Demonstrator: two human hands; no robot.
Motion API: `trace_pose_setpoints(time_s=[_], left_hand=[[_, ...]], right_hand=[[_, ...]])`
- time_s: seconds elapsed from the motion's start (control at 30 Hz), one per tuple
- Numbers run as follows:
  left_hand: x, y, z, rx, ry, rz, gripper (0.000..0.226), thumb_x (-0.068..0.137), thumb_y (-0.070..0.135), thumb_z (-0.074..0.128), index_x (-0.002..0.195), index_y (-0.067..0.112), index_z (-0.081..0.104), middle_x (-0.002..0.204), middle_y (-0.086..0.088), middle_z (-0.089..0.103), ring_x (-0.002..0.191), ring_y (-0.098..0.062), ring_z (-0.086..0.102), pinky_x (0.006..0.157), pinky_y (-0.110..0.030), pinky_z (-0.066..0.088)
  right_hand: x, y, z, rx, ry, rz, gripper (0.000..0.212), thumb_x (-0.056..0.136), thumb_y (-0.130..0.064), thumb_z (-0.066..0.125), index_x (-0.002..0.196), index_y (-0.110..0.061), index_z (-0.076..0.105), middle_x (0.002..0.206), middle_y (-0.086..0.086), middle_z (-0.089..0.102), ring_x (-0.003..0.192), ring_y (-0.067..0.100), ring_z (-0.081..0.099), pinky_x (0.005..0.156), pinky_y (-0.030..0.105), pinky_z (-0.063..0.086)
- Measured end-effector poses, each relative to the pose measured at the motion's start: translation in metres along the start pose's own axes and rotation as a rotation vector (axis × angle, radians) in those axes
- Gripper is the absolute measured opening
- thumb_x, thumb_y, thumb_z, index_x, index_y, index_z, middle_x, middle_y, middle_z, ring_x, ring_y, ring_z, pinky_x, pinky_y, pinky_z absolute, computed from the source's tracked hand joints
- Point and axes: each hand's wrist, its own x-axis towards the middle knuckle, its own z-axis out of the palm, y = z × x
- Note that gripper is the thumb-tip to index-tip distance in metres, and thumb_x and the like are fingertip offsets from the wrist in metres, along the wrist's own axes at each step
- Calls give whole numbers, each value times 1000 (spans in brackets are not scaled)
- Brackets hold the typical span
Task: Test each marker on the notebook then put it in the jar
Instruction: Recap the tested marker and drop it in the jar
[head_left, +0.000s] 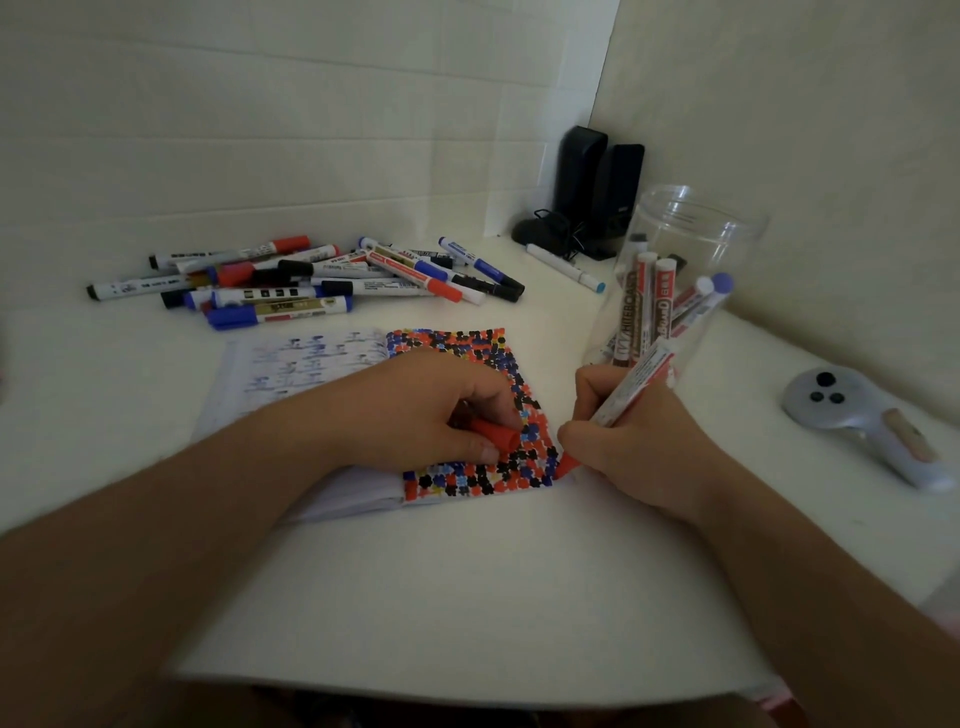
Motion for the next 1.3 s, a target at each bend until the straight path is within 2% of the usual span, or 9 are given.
trace_pose_setpoints(time_s=[0.3, 0.57, 0.77, 0.97, 1.2, 1.3], left_hand=[[-1, -1, 1, -4, 1, -2, 29, 88, 37, 79, 112, 47, 66, 107, 32, 66, 101, 14, 60, 82, -6, 45], [0, -2, 1, 8, -3, 0, 29, 88, 40, 78, 112, 48, 65, 111, 30, 66, 104, 13, 60, 88, -9, 47], [-1, -1, 1, 1, -2, -3, 29, 88, 39, 78, 112, 48, 65, 108, 32, 65, 102, 15, 59, 81, -3, 44], [-2, 0, 0, -2, -4, -3, 28, 88, 39, 78, 110, 50, 63, 106, 32, 65, 103, 14, 59, 81, -1, 44], [-2, 0, 0, 0, -4, -16, 29, 88, 39, 79, 112, 48, 65, 109, 29, 66, 103, 13, 60, 88, -10, 48], [-3, 1, 0, 9, -8, -22, 30, 88, 39, 78, 114, 47, 66, 108, 31, 65, 103, 14, 59, 85, -7, 47]], right_hand=[[1, 1, -3, 66, -8, 13, 30, 69, -18, 68, 65, -3, 42, 69, 28, 47, 59, 20, 43, 57, 38, 38], [0, 1, 1, 3, -6, 0, 28, 67, -22, 65, 63, -11, 39, 66, 22, 43, 58, 17, 40, 58, 35, 38], [2, 2, -2, 74, 7, 19, 30, 68, -18, 66, 61, -10, 38, 68, 27, 43, 60, 19, 40, 57, 34, 37], [1, 4, 0, 20, -20, 21, 30, 70, -23, 68, 64, -10, 41, 68, 21, 46, 60, 17, 42, 60, 35, 40], [2, 3, -2, 97, 5, 43, 31, 68, -17, 66, 62, -8, 37, 68, 27, 41, 59, 17, 39, 53, 28, 35], [2, 3, -1, 64, 2, 43, 30, 67, -20, 65, 61, -10, 37, 65, 22, 41, 59, 17, 38, 54, 30, 36]])
